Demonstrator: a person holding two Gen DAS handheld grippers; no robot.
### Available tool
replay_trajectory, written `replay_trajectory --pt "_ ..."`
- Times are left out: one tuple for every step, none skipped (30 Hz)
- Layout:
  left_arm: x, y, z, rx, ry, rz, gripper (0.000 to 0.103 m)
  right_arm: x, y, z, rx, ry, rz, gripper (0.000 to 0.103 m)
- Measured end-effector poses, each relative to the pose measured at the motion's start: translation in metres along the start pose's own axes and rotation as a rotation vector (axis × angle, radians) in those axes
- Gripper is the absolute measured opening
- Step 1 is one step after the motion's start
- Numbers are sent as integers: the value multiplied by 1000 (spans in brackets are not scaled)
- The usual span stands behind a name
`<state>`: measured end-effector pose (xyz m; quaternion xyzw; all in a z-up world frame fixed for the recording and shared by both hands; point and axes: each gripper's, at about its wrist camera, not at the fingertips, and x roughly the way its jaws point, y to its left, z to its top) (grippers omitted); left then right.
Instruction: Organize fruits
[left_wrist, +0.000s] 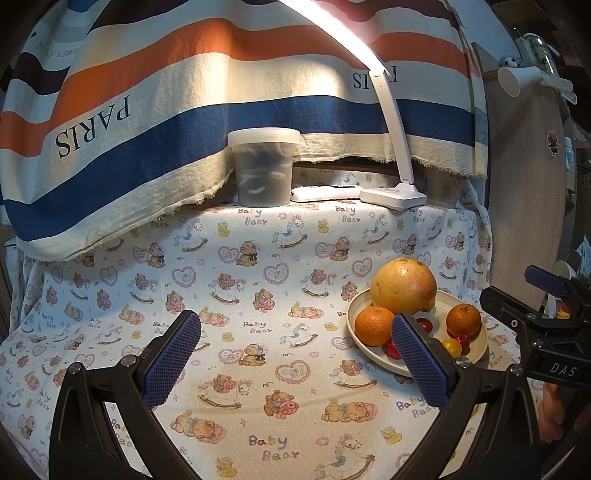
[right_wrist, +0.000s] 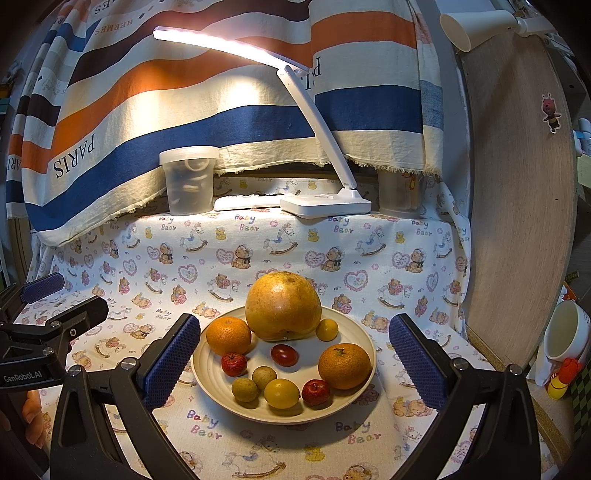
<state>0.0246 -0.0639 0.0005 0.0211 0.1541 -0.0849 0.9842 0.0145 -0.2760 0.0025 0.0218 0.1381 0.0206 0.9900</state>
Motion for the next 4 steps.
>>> replay_trajectory --pt "0 0 0 -1 -1 0 102 0 0 0 0 0 0 103" --pt "0 0 0 -2 -1 2 102 0 0 0 0 0 0 103" --pt "0 0 0 -2 -1 2 103 0 0 0 0 0 1 103" --pt "0 0 0 -2 -1 1 103 0 0 0 0 0 0 103"
